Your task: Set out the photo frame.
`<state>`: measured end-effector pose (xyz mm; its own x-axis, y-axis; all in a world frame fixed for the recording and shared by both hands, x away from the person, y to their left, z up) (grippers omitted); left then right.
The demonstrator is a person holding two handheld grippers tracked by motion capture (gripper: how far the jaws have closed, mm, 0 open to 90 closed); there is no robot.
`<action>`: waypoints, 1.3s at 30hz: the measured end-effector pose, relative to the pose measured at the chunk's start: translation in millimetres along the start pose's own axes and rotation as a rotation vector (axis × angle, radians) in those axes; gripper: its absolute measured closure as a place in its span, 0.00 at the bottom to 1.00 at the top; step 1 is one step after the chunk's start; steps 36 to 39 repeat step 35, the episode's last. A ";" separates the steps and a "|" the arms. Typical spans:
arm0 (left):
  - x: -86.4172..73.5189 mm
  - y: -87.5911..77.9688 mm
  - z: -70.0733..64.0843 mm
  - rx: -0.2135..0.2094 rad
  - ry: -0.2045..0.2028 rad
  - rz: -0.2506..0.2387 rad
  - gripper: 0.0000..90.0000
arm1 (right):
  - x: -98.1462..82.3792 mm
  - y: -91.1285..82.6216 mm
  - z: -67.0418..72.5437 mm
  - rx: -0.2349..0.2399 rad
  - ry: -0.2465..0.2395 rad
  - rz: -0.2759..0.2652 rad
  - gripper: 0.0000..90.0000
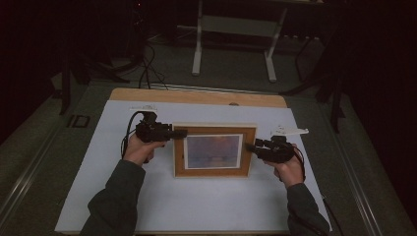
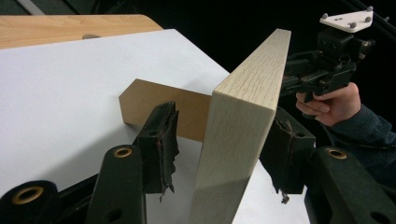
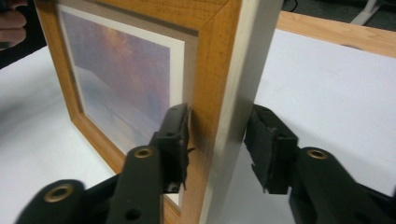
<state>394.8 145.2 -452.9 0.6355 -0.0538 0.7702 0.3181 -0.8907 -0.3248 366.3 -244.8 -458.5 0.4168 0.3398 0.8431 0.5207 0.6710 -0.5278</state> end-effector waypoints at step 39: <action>-44.2 -44.3 -27.5 0.347 0.170 0.034 0.45 | -32.2 -22.7 -4.5 -0.066 -0.100 0.222 0.58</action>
Point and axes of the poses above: each handheld gripper's, and its own axes: y roughly forward along the jaws, x roughly out of its top, z roughly to its left, the point moved 2 cm from there along y, roughly forward along the jaws, and after that the axes turned 5 degrees about -y, right-handed, at the moved point
